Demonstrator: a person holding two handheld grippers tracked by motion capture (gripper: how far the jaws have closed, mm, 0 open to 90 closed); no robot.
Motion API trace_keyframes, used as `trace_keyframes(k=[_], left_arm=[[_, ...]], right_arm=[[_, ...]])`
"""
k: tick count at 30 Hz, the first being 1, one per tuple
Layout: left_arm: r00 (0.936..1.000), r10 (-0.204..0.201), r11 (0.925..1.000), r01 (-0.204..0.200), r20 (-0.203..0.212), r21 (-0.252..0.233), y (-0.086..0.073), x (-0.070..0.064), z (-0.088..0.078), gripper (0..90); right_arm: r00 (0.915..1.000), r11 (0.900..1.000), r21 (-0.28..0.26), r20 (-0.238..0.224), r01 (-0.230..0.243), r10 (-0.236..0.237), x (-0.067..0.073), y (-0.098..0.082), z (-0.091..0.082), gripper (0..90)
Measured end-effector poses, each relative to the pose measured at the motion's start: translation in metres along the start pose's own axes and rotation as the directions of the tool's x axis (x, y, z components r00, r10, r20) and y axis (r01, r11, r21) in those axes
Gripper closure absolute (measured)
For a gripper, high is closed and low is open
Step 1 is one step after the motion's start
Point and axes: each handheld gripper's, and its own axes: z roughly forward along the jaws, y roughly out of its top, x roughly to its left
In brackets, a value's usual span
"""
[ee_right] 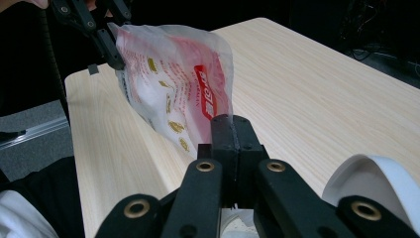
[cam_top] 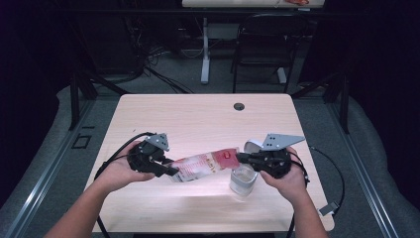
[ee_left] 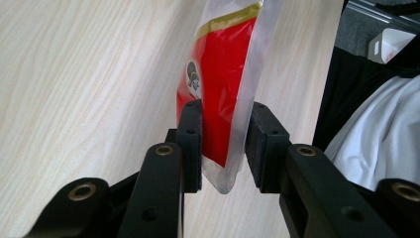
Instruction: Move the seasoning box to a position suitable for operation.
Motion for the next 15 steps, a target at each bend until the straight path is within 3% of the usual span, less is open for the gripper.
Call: trace_keyframes(k=[15], left_arm=[[1.0000,-0.002,1.0000,0.002,0.001,0.002,0.0053,-0.0013,-0.0051,70.8]], right_arm=[[1.0000,1.000,0.001,-0.005,-0.001,0.001,-0.0026,0.0007,-0.0023,90.0]])
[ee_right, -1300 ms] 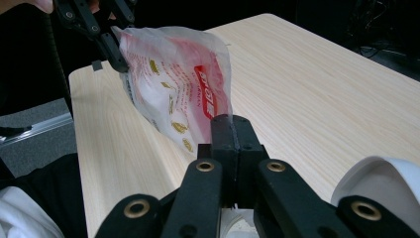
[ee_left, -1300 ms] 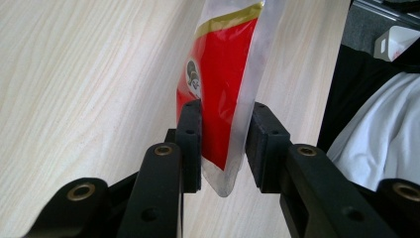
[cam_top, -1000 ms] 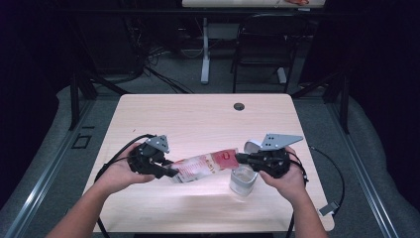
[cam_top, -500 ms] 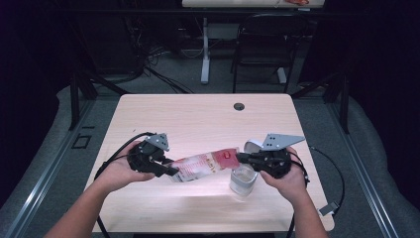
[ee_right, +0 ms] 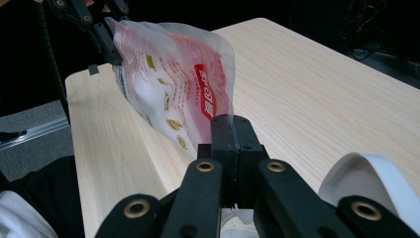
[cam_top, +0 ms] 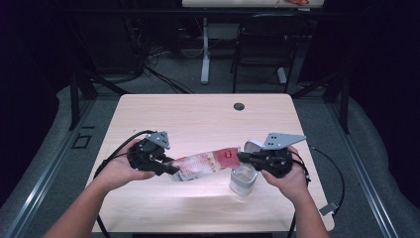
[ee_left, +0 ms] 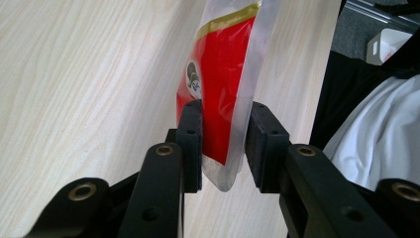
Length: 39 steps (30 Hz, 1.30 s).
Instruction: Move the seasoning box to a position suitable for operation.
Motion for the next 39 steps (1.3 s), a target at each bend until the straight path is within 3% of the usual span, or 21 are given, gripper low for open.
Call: trace_keyframes(k=[12,20,24,39], left_arm=[[1.0000,0.006,1.0000,-0.006,0.007,0.001,0.005,0.000,-0.005,71.0],[0.9998,0.016,0.9996,-0.016,-0.012,0.023,0.014,-0.002,-0.005,71.0],[0.9998,0.016,0.9993,-0.016,-0.012,0.035,0.016,-0.002,-0.007,71.0],[0.9999,0.010,0.9992,-0.010,-0.014,0.039,0.016,-0.001,-0.009,71.1]], right_arm=[[1.0000,1.000,-0.003,-0.002,0.004,-0.004,0.000,0.001,-0.003,90.0],[1.0000,1.000,-0.008,0.001,-0.007,0.007,-0.003,-0.001,-0.006,90.0],[1.0000,1.000,0.018,-0.002,-0.008,0.008,-0.004,-0.002,-0.005,90.0],[0.9998,0.999,0.030,-0.013,-0.011,0.012,-0.007,-0.001,0.001,90.0]])
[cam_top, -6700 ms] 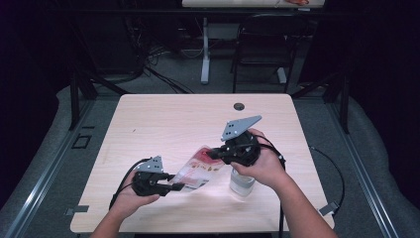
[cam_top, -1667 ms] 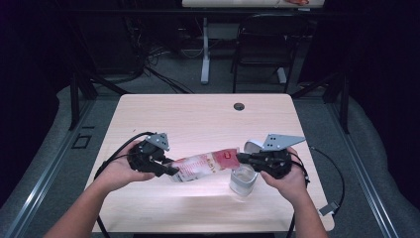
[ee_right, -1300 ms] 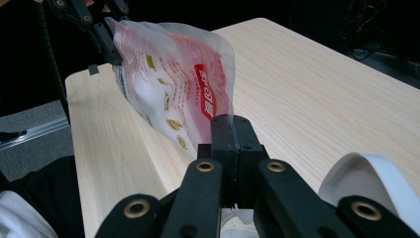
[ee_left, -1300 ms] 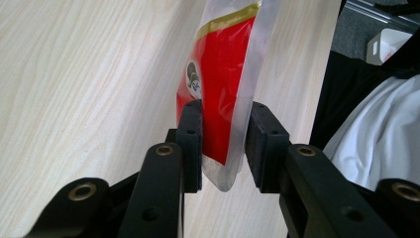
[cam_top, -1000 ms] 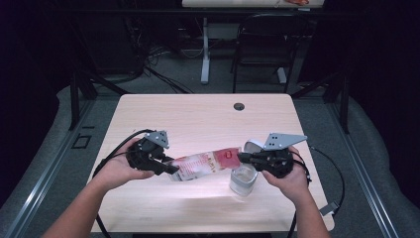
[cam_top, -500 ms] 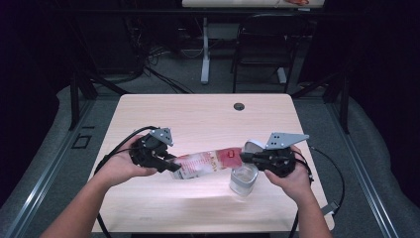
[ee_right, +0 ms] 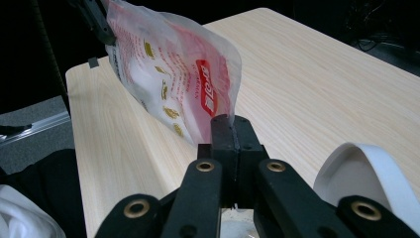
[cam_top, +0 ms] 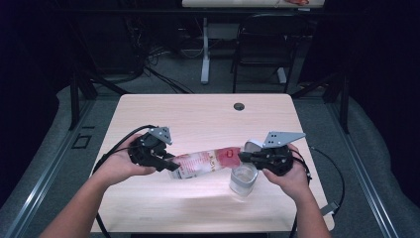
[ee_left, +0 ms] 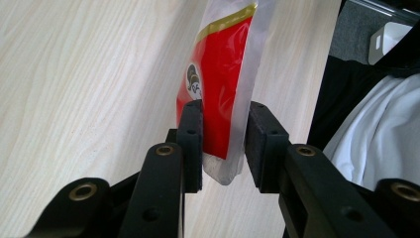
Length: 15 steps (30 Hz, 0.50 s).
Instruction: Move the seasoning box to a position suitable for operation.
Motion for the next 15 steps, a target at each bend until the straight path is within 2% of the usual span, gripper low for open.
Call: trace_keyframes(k=[15], left_arm=[[0.9998,0.021,0.9998,-0.021,0.002,0.005,0.0077,0.0002,-0.0016,71.5]], right_arm=[[0.9999,1.000,-0.002,0.013,-0.011,0.011,0.0022,-0.0048,-0.0049,90.0]])
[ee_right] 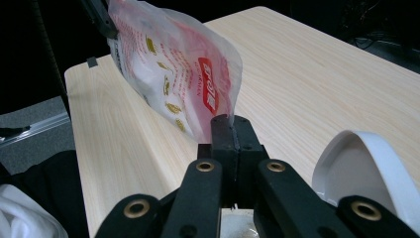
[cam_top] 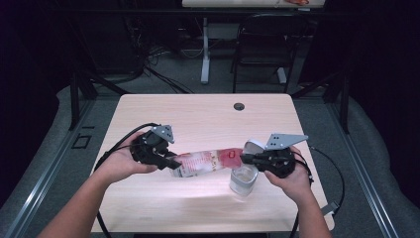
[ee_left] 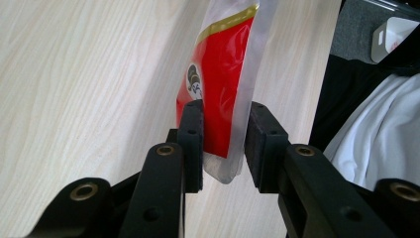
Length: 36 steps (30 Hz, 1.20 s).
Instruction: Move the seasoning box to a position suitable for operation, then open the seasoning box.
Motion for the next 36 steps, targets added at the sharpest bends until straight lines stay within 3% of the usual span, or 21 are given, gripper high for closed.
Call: trace_keyframes(k=[20,36], left_arm=[[1.0000,-0.002,0.9999,0.002,0.002,0.013,0.005,0.001,-0.003,72.0],[0.9996,0.027,0.9989,-0.027,-0.003,0.038,0.018,-0.003,-0.011,72.5]], right_arm=[[1.0000,1.000,-0.002,0.002,-0.010,0.010,-0.002,0.000,0.001,90.0],[0.9998,1.000,-0.005,0.016,-0.011,0.011,-0.003,-0.001,-0.004,90.0]])
